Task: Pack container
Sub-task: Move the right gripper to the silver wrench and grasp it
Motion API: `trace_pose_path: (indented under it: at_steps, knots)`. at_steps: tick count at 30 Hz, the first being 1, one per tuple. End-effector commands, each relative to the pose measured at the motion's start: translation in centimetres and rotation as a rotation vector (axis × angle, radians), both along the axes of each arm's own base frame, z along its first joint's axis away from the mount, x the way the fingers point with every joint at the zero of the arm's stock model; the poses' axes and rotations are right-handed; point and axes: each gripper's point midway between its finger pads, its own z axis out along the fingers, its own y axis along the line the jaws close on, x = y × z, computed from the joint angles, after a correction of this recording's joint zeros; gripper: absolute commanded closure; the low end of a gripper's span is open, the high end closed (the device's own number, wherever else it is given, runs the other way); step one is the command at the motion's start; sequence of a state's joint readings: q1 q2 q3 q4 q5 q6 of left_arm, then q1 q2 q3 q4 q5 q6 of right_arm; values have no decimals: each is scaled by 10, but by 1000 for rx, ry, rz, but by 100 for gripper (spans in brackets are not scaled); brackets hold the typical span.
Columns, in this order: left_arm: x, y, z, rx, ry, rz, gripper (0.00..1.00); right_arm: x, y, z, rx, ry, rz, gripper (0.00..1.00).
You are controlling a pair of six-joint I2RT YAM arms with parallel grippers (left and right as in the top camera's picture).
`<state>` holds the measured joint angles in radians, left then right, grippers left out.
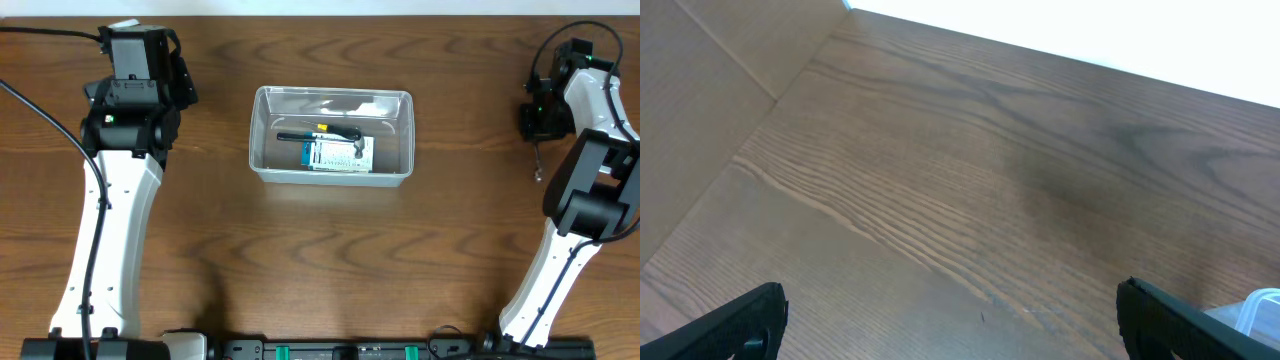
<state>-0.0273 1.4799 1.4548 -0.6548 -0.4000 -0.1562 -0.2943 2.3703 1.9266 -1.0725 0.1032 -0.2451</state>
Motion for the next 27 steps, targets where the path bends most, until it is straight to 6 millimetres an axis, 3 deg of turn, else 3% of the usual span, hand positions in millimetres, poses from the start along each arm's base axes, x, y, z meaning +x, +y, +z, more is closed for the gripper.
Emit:
trace_pose_path:
  at_steps: [1, 5, 9, 14, 21, 24, 25, 27]
  knots:
    - [0, 5, 3, 18, -1, 15, 2, -6, 1, -8, 11, 26, -4, 91]
    - [0, 5, 3, 18, -1, 15, 2, -8, 2, -8, 14, 35, -4, 98]
    - [0, 5, 3, 18, -1, 15, 2, -5, 8, -6, 49, 22, -3, 99]
    - [0, 5, 3, 18, -1, 15, 2, 10, 14, 17, 77, -40, 7, 99]
    - [0, 5, 3, 18, 0, 15, 2, 51, 32, 101, 32, -226, 72, 99]
    - [0, 5, 3, 18, -1, 15, 2, 71, 63, 148, 65, -348, 164, 98]
    - [0, 5, 3, 18, -1, 15, 2, 79, 84, 172, 95, -412, 242, 98]
    - [0, 5, 3, 18, -1, 15, 2, 85, 109, 197, 125, -477, 323, 98]
